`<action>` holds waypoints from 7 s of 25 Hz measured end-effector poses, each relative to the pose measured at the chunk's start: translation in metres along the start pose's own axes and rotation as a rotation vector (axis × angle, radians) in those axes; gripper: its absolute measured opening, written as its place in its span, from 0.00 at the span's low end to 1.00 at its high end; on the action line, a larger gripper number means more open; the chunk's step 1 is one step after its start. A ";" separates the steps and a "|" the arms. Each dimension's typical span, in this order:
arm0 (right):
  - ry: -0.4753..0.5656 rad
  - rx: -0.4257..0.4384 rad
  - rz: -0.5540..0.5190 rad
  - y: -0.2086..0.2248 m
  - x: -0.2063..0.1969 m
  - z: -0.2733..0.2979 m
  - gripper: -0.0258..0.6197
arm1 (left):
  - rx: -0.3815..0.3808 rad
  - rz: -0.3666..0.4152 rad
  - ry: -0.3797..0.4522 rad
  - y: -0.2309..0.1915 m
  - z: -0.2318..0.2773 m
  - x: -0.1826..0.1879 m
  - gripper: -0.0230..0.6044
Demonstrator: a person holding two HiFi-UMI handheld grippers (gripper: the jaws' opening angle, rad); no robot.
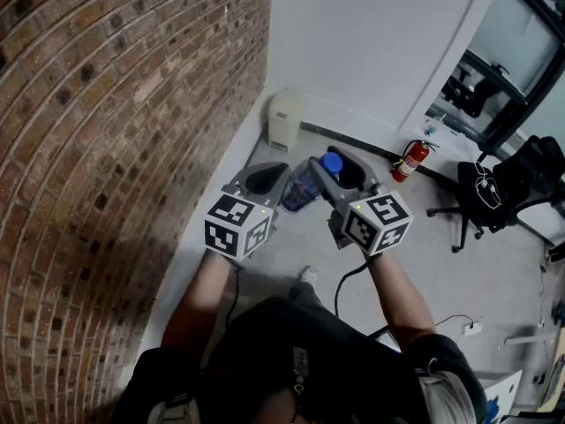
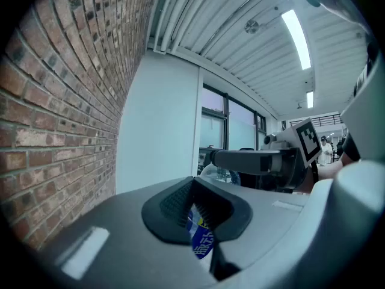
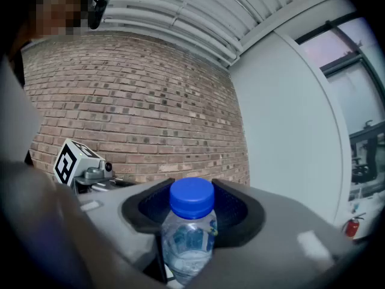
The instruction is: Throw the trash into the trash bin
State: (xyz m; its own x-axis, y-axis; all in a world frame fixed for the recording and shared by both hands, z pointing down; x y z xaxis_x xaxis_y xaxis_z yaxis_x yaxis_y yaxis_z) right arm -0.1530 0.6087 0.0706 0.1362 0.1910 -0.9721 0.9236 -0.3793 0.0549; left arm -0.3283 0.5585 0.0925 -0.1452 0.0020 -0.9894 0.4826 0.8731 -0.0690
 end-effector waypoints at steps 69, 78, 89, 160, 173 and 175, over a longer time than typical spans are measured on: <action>-0.048 -0.040 0.197 0.341 -0.080 0.153 0.34 | 0.041 -0.035 -0.222 -0.158 0.329 -0.095 0.05; -0.124 -0.118 0.181 0.367 -0.113 0.244 0.34 | -0.007 -0.057 -0.254 -0.259 0.371 -0.118 0.05; -0.159 -0.195 0.189 0.412 -0.143 0.310 0.34 | -0.018 -0.122 -0.317 -0.336 0.414 -0.151 0.05; -0.264 -0.333 0.317 0.655 -0.554 0.447 0.34 | 0.192 -0.194 -0.829 -0.590 0.591 -0.667 0.05; -0.219 -0.361 0.323 0.689 -0.596 0.534 0.34 | 0.186 -0.244 -0.799 -0.617 0.609 -0.605 0.05; -0.242 -0.350 0.319 0.691 -0.615 0.547 0.34 | 0.188 -0.247 -0.796 -0.622 0.608 -0.602 0.05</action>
State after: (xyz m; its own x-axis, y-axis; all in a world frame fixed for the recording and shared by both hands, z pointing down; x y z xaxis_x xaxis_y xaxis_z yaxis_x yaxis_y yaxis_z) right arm 0.2056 -0.2661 0.5814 0.3811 -0.1145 -0.9174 0.9199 -0.0519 0.3887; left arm -0.0156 -0.2819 0.6529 0.3512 -0.5824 -0.7331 0.6625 0.7079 -0.2449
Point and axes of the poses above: the fingertips, and each gripper's own axes: z forward along the fingers, y to its right, x out of its top, the point moved 9 cm from there along -z, backward along the fingers, and after that the axes turned 14 degrees about y, right-handed, at the moved point
